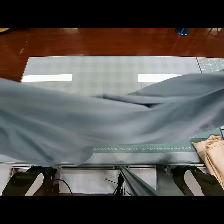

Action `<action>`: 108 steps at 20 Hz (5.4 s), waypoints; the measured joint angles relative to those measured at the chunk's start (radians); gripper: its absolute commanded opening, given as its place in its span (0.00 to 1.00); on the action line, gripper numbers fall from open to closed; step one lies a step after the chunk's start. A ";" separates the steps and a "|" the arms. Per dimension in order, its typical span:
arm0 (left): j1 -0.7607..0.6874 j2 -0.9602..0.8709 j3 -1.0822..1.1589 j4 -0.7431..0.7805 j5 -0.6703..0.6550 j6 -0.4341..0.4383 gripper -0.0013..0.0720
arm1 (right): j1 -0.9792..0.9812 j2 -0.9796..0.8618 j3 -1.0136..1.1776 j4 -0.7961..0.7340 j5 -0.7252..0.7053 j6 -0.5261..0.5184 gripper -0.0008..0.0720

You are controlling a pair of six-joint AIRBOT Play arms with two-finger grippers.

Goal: Fold the shirts.

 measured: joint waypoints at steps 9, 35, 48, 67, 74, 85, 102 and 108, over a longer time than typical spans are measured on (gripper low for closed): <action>0.000 -0.182 -0.441 0.046 0.203 0.101 0.06 | 0.041 -0.487 -0.003 0.059 0.111 -0.014 0.05; 0.184 -0.749 -0.360 0.127 0.460 0.308 0.66 | 0.117 -0.905 0.041 -0.117 -0.235 -0.062 0.65; 0.396 -0.553 -0.978 -0.035 0.279 0.333 0.83 | -0.280 -0.645 -0.443 0.127 -0.151 -0.158 0.76; 0.211 -0.697 -1.070 -0.237 0.483 0.401 0.06 | -0.375 -0.571 -0.666 0.175 -0.210 -0.210 0.76; 0.212 -0.661 -1.065 -0.247 0.467 0.428 0.06 | -0.414 -0.537 -0.923 0.183 -0.261 -0.240 0.76; 0.212 -0.656 -1.059 -0.248 0.456 0.441 0.06 | -0.200 -0.533 -1.100 0.206 -0.513 -0.135 0.74; 0.212 -0.307 -0.155 -0.292 0.445 0.455 0.06 | -0.059 -0.114 -0.430 0.250 -0.581 -0.166 0.05; 0.212 -0.079 0.169 -0.176 0.516 0.349 0.05 | -0.058 0.080 -0.061 0.098 -0.592 -0.021 0.05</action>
